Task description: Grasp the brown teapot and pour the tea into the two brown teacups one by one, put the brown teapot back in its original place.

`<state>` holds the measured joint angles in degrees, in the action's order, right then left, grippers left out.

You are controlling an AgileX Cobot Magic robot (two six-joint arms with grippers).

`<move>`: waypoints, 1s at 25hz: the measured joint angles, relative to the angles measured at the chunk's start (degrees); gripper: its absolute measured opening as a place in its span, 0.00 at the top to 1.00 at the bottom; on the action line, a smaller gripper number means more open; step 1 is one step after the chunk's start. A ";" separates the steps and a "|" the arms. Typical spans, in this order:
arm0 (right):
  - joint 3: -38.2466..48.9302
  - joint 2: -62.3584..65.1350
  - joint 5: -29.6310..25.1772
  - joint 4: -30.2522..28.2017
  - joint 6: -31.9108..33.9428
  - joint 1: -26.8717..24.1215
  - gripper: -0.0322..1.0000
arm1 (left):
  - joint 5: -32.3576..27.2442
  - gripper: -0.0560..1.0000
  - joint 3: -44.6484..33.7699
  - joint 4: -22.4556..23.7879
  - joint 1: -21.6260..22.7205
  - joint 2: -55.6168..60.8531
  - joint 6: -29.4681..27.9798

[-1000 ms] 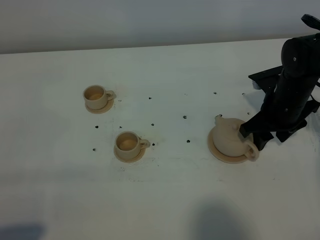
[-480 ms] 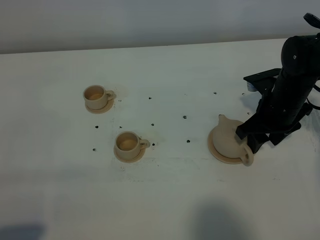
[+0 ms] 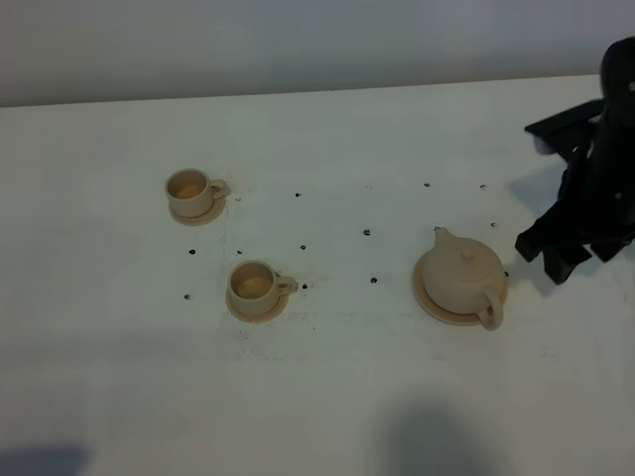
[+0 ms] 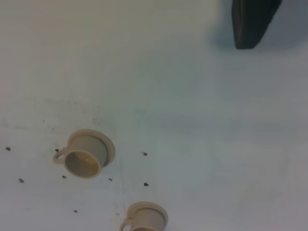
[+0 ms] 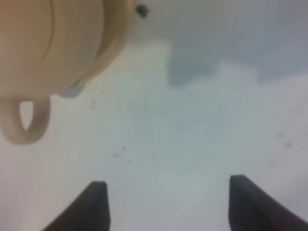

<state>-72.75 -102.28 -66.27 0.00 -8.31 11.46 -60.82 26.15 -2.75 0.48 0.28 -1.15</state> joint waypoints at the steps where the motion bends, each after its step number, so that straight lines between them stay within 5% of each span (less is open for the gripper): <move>1: 0.00 1.11 -0.01 0.00 0.50 0.45 0.45 | 0.00 0.43 0.00 0.00 0.00 0.00 0.00; 9: 0.00 2.85 2.42 4.88 1.46 6.49 0.45 | 0.00 0.43 0.00 0.00 0.00 0.00 0.00; 25: 0.00 -4.98 6.30 6.08 2.48 7.99 0.45 | 0.00 0.43 0.00 0.00 0.00 0.00 0.00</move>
<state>-72.75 -107.26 -59.97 6.08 -5.83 19.45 -60.82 26.15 -2.75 0.48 0.28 -1.15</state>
